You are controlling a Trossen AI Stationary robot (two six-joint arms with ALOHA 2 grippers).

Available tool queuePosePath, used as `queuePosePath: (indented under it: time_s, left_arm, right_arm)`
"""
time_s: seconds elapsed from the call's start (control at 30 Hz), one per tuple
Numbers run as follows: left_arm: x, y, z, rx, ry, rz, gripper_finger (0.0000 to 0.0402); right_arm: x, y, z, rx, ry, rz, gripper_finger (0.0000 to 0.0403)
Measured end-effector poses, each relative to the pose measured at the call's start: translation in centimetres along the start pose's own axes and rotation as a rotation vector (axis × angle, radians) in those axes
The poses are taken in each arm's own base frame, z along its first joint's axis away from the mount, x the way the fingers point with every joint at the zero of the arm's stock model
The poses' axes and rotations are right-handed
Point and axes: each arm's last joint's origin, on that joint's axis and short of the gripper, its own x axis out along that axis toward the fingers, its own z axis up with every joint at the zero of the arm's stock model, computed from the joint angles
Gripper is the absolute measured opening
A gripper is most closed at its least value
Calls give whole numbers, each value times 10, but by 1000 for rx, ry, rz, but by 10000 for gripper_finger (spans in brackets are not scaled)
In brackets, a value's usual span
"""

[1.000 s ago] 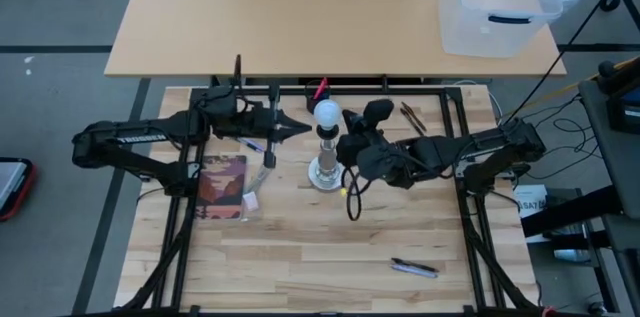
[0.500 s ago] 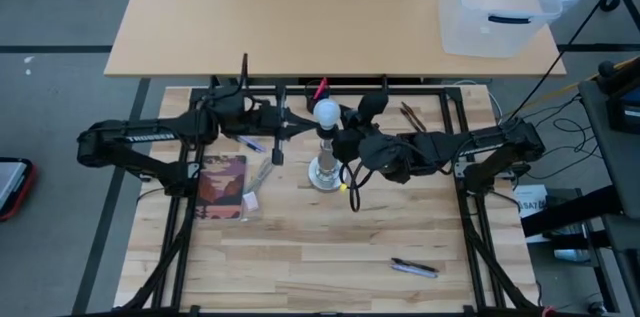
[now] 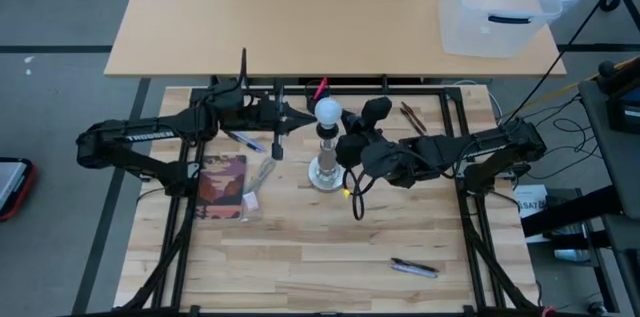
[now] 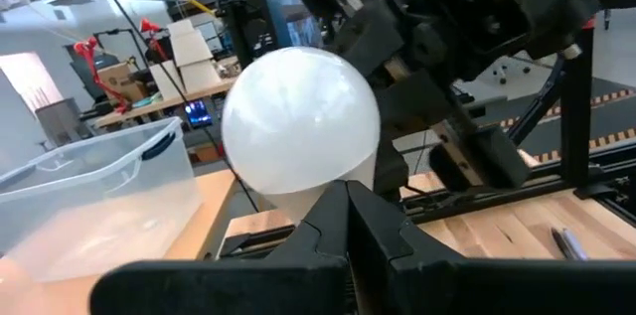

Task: Screw lightbulb
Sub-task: Insert the lightbulb into the desk lamp

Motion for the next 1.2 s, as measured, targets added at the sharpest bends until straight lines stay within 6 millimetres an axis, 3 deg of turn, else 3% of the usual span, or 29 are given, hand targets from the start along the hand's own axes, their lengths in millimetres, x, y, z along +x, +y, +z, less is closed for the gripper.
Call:
queuePosePath:
  time_s: [0.67, 1.2]
  left_arm:
    - [5, 13, -16, -60, 81, 55, 0]
    - [-18, -6, 14, -9, -15, -14, 0]
  right_arm:
    - [-28, 19, 4, 76, -83, 145, 0]
    - [-6, 8, -1, 135, -13, 59, 0]
